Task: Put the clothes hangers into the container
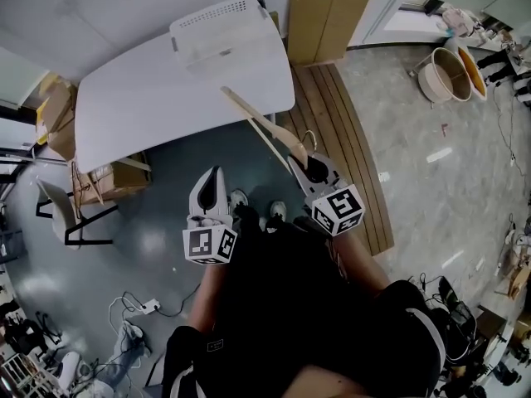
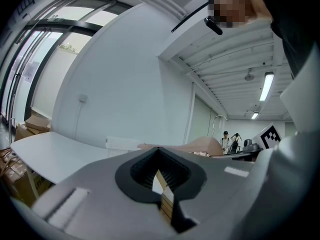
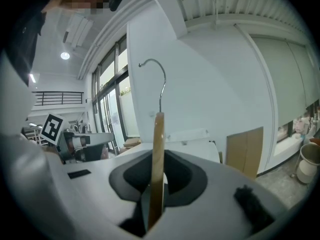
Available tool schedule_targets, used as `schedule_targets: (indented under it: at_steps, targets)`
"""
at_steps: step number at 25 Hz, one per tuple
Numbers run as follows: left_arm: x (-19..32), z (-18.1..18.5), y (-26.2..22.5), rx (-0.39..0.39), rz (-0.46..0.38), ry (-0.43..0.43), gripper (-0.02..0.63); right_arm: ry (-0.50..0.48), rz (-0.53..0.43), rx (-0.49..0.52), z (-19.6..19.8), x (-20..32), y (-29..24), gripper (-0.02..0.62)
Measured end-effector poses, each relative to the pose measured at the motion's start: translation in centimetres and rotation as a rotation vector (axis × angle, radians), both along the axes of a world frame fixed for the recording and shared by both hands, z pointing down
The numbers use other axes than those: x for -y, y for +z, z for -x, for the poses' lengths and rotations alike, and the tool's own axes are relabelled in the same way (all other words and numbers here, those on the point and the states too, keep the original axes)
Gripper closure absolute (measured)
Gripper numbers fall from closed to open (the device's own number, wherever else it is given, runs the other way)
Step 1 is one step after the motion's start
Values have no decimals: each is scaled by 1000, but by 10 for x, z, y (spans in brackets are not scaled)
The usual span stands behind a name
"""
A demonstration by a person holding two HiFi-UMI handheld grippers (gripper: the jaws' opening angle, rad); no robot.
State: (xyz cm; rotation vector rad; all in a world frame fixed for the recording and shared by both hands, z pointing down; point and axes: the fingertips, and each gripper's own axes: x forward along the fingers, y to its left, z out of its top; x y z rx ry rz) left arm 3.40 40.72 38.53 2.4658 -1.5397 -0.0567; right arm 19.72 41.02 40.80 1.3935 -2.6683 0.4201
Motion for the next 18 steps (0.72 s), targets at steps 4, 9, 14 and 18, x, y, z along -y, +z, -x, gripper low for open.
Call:
schedule_targets:
  at_steps: [4,9,14,18]
  targets:
    - [19,0,3,-11,6,-1,603,6,8,-4,0,17,3,535]
    - [49,3,9,-18,7,17,603,20,10,-15,8,43,4,535]
    - [95,17,3,-39,-18,23,603,29,-1,-43,22,76,0,535]
    - [125,34,-4,-39,-30,22,603,30,7,-55,37,101,0,535]
